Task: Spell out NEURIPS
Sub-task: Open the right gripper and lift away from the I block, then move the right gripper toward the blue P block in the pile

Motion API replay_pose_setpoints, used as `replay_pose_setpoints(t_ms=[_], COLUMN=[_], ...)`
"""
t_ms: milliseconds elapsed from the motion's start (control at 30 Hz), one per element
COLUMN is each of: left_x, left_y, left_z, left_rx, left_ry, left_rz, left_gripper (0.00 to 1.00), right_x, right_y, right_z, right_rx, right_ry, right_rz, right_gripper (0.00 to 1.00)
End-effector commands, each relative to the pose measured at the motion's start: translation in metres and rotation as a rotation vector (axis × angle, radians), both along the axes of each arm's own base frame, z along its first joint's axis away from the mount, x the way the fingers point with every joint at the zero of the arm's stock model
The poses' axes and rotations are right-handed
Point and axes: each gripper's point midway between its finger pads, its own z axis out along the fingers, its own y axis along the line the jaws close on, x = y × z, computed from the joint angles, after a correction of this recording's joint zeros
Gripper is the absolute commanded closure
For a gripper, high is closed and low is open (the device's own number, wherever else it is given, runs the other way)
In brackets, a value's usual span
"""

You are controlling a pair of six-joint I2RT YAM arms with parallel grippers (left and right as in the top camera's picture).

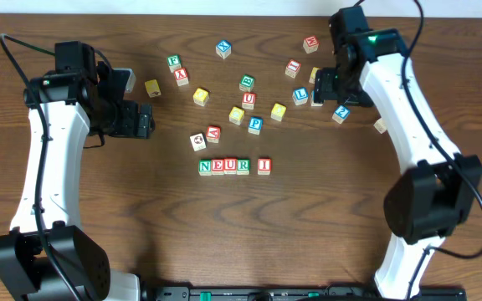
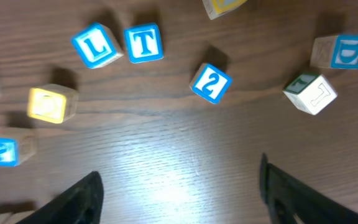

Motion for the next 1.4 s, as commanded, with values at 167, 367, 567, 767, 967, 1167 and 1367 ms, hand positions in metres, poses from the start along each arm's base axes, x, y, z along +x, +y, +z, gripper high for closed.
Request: replay_pose_setpoints(t_ms=[167, 367, 567, 767, 967, 1167, 1367], left_x=[0.002, 0.002, 0.003, 0.003, 0.002, 0.002, 0.002], left_y=[-0.002, -0.002, -0.002, -0.002, -0.002, -0.002, -0.002], left_z=[0.011, 0.011, 0.011, 0.011, 0.011, 0.011, 0.011], left_rx=[-0.003, -0.003, -0.003, -0.003, -0.003, -0.003, -0.003], left_ry=[-0.033, -0.033, -0.033, -0.033, -0.033, -0.033, -0.033], left_rz=[-0.015, -0.016, -0.015, -0.015, -0.015, -0.015, -0.015], left_gripper=[0.05, 0.05, 0.05, 0.05, 0.05, 0.05, 0.05], right_x=[0.015, 0.019, 0.022, 0.016, 0.02, 0.016, 0.012], right_y=[-0.004, 0.007, 0.03, 0.067, 0.12, 0.152, 0.166], right_z=[-0.009, -0.008, -0.007, -0.007, -0.006, -0.028, -0.063], right_rx=[-0.001, 0.008, 0.076, 0.103, 0.165, 0.187, 0.165], right_ry=[-0.033, -0.059, -0.062, -0.076, -0.147, -0.135, -0.087], right_rz=[-0.178, -0.161, -0.069, -0.045, -0.051, -0.093, -0.107], right_gripper=[0.3, 0.28, 0.26, 0.27, 0.26, 0.26, 0.29])
